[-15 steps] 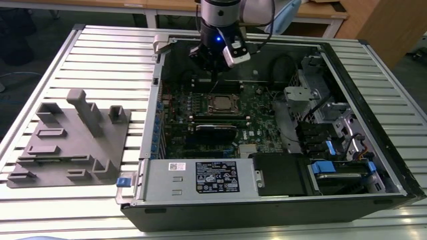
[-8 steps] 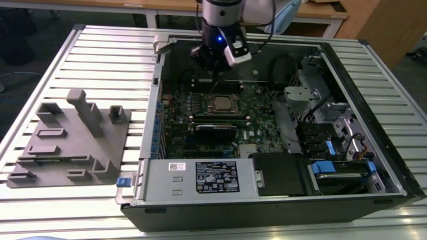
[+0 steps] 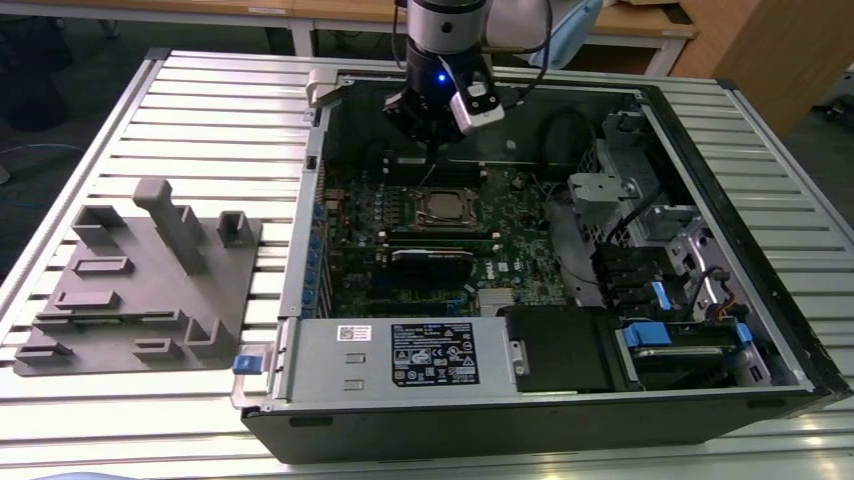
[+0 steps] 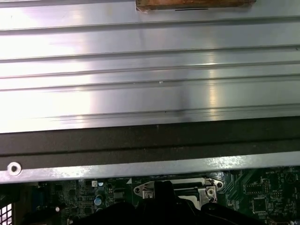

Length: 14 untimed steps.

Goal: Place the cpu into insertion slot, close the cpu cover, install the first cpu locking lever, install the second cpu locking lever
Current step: 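Install the first cpu locking lever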

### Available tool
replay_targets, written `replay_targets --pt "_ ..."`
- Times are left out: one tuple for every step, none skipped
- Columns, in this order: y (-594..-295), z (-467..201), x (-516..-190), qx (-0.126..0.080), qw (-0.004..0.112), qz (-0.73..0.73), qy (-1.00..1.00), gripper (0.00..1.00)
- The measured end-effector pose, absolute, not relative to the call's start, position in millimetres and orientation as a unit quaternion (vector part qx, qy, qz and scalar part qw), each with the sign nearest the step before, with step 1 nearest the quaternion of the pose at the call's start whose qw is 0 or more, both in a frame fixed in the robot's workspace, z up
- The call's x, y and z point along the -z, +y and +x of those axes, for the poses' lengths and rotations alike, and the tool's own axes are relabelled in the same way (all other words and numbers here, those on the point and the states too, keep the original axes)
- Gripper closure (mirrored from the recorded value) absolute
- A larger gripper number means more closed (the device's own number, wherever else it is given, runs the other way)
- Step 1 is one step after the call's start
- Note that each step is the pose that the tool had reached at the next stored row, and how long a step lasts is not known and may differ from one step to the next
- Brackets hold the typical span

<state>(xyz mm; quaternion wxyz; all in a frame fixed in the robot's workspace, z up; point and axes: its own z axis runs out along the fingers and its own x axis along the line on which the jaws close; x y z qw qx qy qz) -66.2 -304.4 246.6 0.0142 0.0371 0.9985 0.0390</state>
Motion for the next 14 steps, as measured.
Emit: replay_targets --pt "-304.1 -66.0 -246.3 -0.039 0.014 0.037 0.998 0.89" --pt "-304.0 -65.8 -246.2 -0.039 0.014 0.037 0.998 0.89" --pt "-304.0 -65.8 -246.2 -0.039 0.014 0.037 0.998 0.89" --pt "-304.0 -65.9 -246.2 -0.039 0.014 0.037 0.998 0.89" --pt "-303.9 -65.8 -245.9 -0.039 0.014 0.037 0.998 0.89" --pt "-303.9 -65.8 -245.6 -0.039 0.014 0.037 0.998 0.89" --pt "-303.9 -65.8 -245.6 -0.039 0.014 0.037 0.998 0.89" --pt "-303.9 -65.8 -245.6 -0.039 0.014 0.037 0.998 0.89" --pt "-303.9 -65.8 -245.5 -0.039 0.014 0.037 0.998 0.89" --pt "-303.9 -65.8 -245.3 -0.039 0.014 0.037 0.998 0.89" --pt "-303.9 -65.8 -244.9 -0.039 0.014 0.037 0.998 0.89" --pt "-303.9 -65.8 -244.8 -0.039 0.014 0.037 0.998 0.89" --pt "-303.9 -65.8 -244.5 -0.039 0.014 0.037 0.998 0.89" --pt "-303.9 -65.8 -244.2 -0.039 0.014 0.037 0.998 0.89"
